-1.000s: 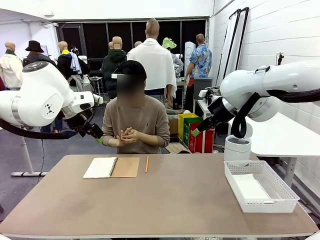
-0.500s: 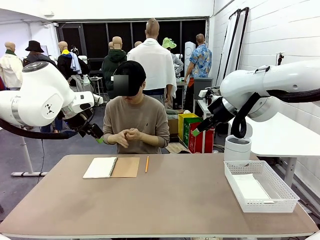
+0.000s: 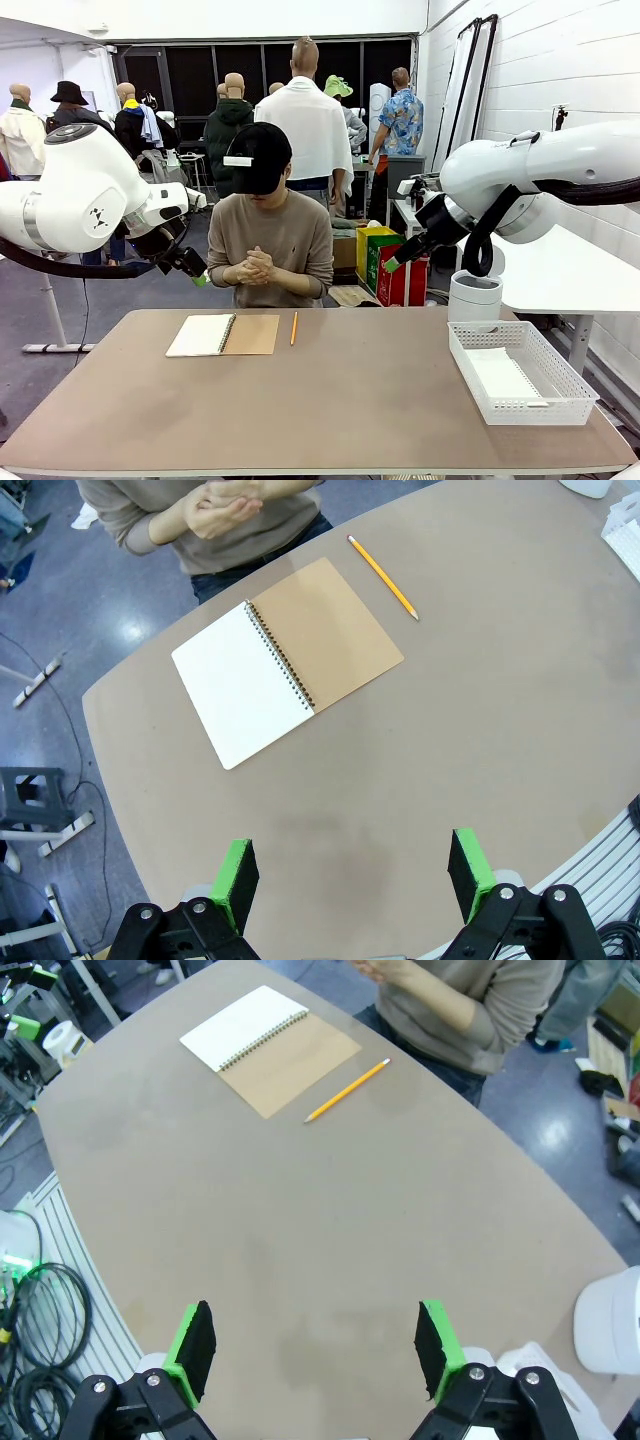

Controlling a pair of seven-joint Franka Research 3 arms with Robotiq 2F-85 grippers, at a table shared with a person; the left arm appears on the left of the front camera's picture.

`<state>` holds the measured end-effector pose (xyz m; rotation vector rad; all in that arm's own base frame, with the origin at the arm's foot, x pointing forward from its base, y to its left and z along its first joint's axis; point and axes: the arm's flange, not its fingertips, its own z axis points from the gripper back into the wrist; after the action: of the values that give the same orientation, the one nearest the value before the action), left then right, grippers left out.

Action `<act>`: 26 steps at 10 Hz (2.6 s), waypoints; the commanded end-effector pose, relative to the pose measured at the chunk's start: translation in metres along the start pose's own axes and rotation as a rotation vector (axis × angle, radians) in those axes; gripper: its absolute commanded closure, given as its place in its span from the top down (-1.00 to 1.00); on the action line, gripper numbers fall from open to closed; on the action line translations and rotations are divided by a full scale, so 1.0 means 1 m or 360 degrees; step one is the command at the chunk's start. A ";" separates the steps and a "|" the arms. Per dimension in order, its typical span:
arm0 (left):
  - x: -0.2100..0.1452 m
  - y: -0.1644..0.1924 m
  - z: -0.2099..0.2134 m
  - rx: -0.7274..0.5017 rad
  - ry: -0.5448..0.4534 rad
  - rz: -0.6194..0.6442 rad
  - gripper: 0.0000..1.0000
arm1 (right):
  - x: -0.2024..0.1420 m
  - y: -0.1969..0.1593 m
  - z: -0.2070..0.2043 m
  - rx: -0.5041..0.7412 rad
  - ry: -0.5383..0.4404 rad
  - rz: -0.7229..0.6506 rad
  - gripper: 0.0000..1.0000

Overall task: Sort the paper based on its condition.
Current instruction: If a person hands you a paper, place it in the Organizing basket , and if it's crumpled, put it in the Trash can.

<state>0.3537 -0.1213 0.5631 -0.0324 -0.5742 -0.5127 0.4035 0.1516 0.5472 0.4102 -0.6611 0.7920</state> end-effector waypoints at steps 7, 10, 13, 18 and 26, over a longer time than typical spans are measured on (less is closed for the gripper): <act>-0.001 0.001 0.000 0.0001 0.0000 -0.0005 1.00 | -0.001 0.000 -0.001 -0.0003 0.0006 -0.0003 1.00; -0.001 0.001 0.000 0.0001 0.0000 -0.0005 1.00 | -0.001 0.000 -0.001 -0.0003 0.0006 -0.0003 1.00; -0.001 0.001 0.000 0.0001 0.0000 -0.0005 1.00 | -0.001 0.000 -0.001 -0.0003 0.0006 -0.0003 1.00; -0.001 0.001 0.000 0.0001 0.0000 -0.0005 1.00 | -0.001 0.000 -0.001 -0.0003 0.0006 -0.0003 1.00; -0.001 0.001 0.000 0.0001 0.0000 -0.0005 1.00 | -0.018 0.038 -0.084 -0.0017 0.0529 0.0393 1.00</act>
<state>0.3537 -0.1215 0.5631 -0.0323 -0.5741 -0.5131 0.3963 0.2106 0.4876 0.2117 -0.4442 1.0487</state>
